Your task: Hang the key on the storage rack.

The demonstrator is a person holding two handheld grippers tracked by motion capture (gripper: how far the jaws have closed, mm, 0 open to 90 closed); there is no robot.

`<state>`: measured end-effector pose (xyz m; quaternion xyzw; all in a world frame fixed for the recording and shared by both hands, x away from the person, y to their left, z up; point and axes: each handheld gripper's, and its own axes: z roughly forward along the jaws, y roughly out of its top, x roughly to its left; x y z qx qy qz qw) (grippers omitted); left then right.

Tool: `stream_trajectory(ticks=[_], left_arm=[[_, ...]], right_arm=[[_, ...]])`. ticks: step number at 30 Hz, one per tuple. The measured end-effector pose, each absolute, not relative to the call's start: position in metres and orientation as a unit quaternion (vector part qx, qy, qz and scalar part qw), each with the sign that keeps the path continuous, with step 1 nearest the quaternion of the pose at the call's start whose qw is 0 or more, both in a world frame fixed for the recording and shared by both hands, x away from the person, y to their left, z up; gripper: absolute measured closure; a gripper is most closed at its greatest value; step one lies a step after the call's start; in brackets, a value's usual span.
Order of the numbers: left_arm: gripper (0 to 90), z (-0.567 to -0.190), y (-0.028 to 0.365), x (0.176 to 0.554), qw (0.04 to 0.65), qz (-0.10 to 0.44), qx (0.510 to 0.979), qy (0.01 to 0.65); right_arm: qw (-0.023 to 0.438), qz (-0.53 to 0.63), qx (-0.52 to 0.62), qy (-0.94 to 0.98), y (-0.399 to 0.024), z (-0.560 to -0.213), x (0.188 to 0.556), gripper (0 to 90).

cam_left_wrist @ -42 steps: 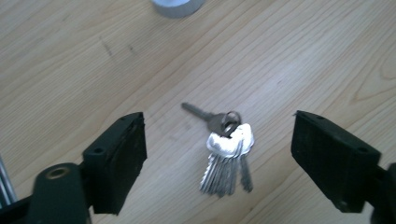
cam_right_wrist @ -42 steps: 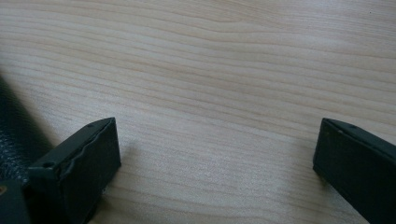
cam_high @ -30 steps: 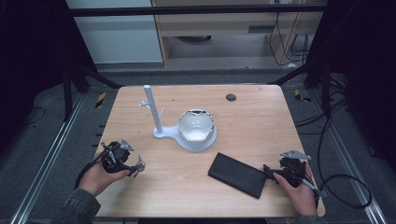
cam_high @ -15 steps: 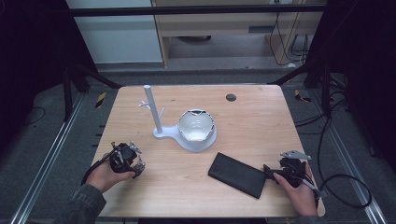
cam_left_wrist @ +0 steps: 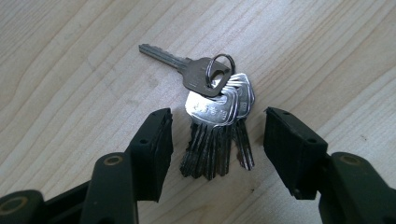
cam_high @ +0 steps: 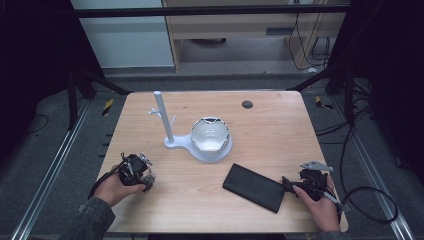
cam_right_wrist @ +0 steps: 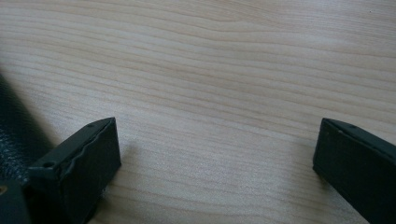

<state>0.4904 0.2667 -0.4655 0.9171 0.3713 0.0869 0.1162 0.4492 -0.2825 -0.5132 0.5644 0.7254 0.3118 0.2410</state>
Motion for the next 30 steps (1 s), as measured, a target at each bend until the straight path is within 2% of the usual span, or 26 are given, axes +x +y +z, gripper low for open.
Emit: stream_trajectory(ticks=[5,10,16,20,30], left_arm=[[42.2,-0.4666,0.2687,0.4917,0.121,0.083,0.914,0.378],[49.2,-0.4663,0.2703,0.4916,0.125,0.064,0.911,0.387],[79.2,-0.4644,0.2716,0.4910,0.120,0.062,0.911,0.390],[79.8,-0.4644,0.2663,0.4868,0.113,0.086,0.914,0.381],[79.7,-0.4585,0.2678,0.4843,0.134,0.088,0.907,0.389]], right_arm=[[0.240,0.312,0.564,0.725,-0.2824,-0.5132,0.4490,1.0],[0.240,0.312,0.564,0.725,-0.2824,-0.5132,0.4488,1.0],[0.240,0.313,0.565,0.725,-0.2822,-0.5131,0.4488,1.0],[0.240,0.312,0.564,0.726,-0.2823,-0.5131,0.4488,1.0],[0.239,0.314,0.565,0.724,-0.2820,-0.5132,0.4485,1.2]])
